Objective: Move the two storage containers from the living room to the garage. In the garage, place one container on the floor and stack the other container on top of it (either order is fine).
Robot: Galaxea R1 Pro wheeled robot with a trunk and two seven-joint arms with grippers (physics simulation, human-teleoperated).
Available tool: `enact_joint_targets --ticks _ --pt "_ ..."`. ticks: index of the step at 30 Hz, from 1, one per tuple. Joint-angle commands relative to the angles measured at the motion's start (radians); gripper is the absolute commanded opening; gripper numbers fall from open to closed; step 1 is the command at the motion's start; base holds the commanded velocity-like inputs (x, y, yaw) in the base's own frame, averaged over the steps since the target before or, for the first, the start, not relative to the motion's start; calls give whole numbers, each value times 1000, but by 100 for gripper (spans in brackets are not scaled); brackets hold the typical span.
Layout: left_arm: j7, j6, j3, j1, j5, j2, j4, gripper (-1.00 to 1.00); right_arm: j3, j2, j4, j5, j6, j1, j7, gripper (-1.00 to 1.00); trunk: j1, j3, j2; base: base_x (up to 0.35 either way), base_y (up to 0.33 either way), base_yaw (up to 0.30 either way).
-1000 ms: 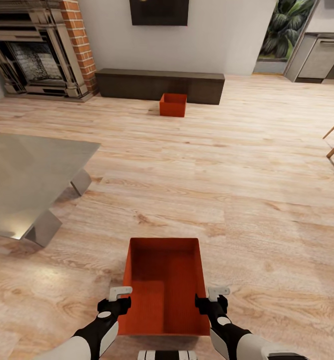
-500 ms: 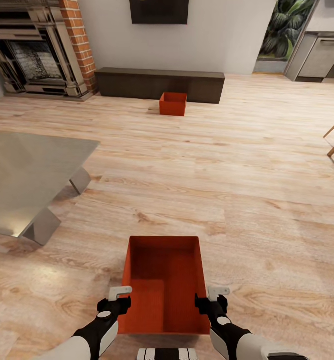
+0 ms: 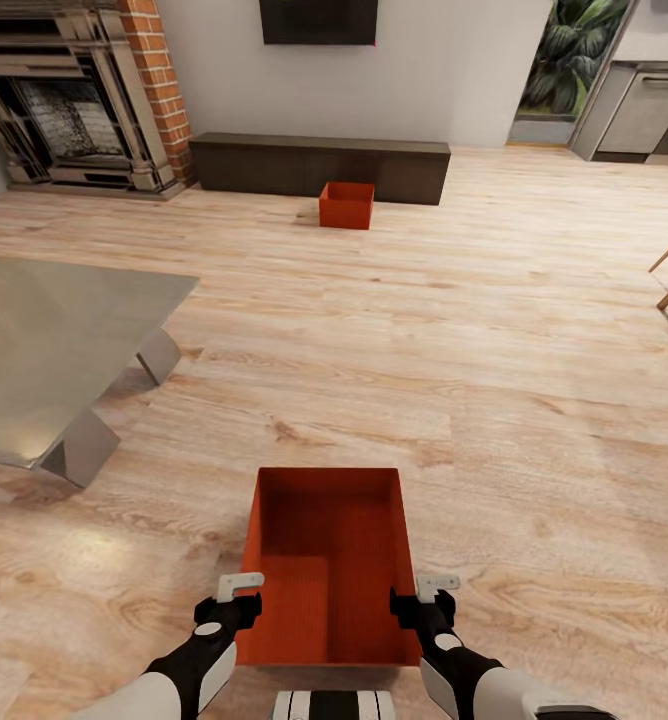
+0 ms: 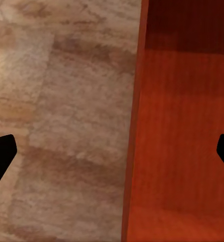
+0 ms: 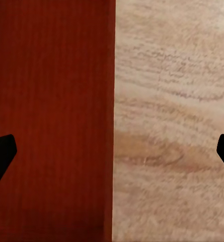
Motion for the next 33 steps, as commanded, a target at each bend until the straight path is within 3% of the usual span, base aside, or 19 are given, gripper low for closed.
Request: enact_joint_targets --ticks 1,18,25,33 --pt "3 -4 -1 -1 2 0 1 100 -3 0 1 11 -1 -1 -7 100 0 -1 0 0 0 0" --pt "3 -4 0 -1 2 0 1 100 -3 0 1 9 0 -1 -7 100 0 -1 0 0 0 0" --pt "3 -4 1 -1 2 0 1 100 -3 1 1 10 -1 -1 -7 100 27 -23 -49 0 0 0" --pt "3 -4 1 -1 2 0 1 100 -3 0 1 11 -1 -1 -7 100 27 -23 -49 0 0 0"
